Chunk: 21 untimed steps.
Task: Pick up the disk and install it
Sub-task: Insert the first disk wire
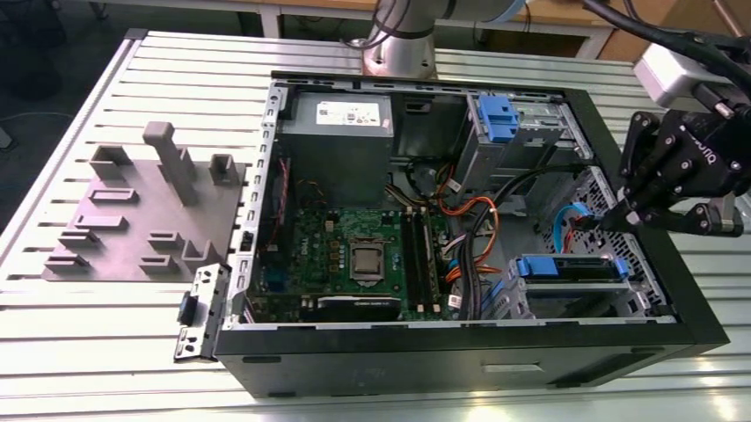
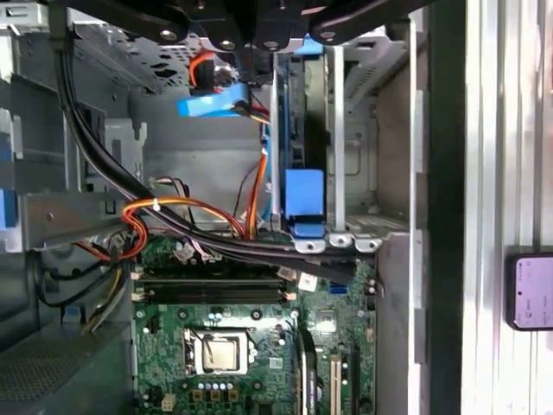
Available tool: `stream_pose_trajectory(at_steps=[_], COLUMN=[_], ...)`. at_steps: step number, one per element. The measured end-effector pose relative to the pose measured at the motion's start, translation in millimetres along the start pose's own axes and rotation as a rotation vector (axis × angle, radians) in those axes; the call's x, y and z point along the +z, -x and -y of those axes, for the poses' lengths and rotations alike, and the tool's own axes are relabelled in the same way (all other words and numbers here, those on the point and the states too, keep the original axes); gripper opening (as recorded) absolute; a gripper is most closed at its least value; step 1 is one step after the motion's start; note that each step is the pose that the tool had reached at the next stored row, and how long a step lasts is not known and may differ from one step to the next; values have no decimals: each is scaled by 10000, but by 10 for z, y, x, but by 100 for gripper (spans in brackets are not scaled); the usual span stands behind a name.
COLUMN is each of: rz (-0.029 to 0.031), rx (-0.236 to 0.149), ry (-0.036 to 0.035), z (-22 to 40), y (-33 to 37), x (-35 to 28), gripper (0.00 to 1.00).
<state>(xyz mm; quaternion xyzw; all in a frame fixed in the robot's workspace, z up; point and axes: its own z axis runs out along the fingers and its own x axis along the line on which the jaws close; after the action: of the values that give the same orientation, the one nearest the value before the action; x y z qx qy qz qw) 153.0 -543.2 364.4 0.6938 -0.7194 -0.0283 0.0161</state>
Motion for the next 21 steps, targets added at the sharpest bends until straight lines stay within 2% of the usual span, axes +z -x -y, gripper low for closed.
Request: stream_pose_trajectory(at_steps=[1,4,7,9,12,14,21], rz=[-28,-86,-108,-144,-370,-498,-536], rx=[3,7,9,11,26,34,36], ry=[4,5,34,47,73,97,112], z=[38,60,97,116,118,120,120], y=[66,169,236,248,249,257,258], x=[25,47,58,68,82,89,91], gripper=[11,11,11,11,11,11,11])
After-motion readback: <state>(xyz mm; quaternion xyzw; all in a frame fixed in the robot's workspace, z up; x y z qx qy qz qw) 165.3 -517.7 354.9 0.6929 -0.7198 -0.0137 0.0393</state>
